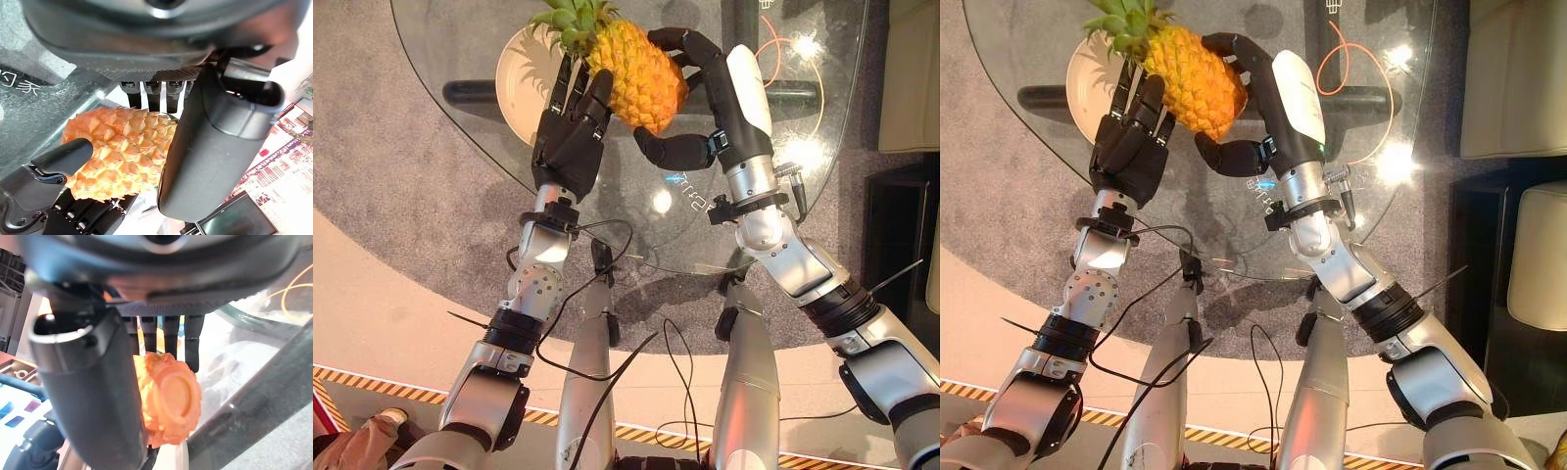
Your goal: Pick up the fruit to the plate
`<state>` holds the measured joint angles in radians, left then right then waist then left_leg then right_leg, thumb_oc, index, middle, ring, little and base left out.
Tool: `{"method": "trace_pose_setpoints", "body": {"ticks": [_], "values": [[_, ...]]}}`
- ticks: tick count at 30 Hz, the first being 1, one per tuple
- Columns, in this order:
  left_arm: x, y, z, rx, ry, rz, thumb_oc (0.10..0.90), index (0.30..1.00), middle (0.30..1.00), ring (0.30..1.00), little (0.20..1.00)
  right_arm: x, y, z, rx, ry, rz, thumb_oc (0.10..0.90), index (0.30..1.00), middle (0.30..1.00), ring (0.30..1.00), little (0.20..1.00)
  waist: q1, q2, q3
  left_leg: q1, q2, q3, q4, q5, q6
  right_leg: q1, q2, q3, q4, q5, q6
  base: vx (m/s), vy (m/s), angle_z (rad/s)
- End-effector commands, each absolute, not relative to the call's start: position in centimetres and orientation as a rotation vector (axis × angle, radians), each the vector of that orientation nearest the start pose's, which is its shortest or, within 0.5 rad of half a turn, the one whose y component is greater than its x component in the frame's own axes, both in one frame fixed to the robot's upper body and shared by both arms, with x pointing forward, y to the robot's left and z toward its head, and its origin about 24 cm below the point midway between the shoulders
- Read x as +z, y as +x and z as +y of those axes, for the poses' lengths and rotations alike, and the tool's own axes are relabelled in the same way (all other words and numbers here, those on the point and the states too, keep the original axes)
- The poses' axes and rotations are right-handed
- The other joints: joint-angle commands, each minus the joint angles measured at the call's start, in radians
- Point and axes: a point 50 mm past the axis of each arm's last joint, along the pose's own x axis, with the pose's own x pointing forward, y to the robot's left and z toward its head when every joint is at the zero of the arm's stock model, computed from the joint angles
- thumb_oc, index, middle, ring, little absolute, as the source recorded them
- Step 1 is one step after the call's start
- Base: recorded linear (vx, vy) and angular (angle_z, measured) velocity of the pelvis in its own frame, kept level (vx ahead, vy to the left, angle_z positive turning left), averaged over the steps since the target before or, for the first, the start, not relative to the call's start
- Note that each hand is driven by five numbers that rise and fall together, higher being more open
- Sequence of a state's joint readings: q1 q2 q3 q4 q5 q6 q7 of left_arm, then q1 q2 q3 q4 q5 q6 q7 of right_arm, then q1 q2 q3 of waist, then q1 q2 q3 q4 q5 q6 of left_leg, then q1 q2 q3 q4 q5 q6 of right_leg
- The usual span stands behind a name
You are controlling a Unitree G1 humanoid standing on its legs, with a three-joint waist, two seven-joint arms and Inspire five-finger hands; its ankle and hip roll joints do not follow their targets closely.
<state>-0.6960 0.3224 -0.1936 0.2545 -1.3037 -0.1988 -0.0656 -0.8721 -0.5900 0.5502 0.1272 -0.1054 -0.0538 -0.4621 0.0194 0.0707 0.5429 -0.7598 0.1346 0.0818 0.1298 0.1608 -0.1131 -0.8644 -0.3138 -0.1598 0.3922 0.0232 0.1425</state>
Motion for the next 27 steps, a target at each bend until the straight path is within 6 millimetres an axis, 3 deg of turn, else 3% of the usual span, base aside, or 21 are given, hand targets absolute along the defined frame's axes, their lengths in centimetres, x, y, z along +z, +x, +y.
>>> {"method": "trace_pose_setpoints", "body": {"ticks": [1, 27], "values": [[27.3, 32.3, 13.1, -0.663, -0.855, -0.777, 0.8, 0.9, 0.9, 0.9, 0.9, 29.5, 30.5, -8.8, 0.042, -0.606, -1.141, 0.1, 0.3, 0.3, 0.3, 0.2, 0.007, 0.0, -0.023, -0.047, 0.009, -0.034, 0.091, -0.052, -0.018, 0.042, -0.003, -0.008, -0.103, 0.071, 0.044, 0.0, 0.0, 0.0], [27.6, 31.8, 14.5, -0.557, -0.966, -0.822, 0.8, 0.9, 0.9, 0.9, 0.9, 30.8, 27.8, -7.1, 0.147, -0.907, -1.425, 0.1, 0.3, 0.3, 0.3, 0.2, 0.016, -0.012, -0.023, -0.053, 0.004, -0.047, 0.088, -0.055, -0.019, 0.045, -0.001, -0.019, -0.106, 0.066, 0.05, 0.0, 0.0, 0.0]]}}
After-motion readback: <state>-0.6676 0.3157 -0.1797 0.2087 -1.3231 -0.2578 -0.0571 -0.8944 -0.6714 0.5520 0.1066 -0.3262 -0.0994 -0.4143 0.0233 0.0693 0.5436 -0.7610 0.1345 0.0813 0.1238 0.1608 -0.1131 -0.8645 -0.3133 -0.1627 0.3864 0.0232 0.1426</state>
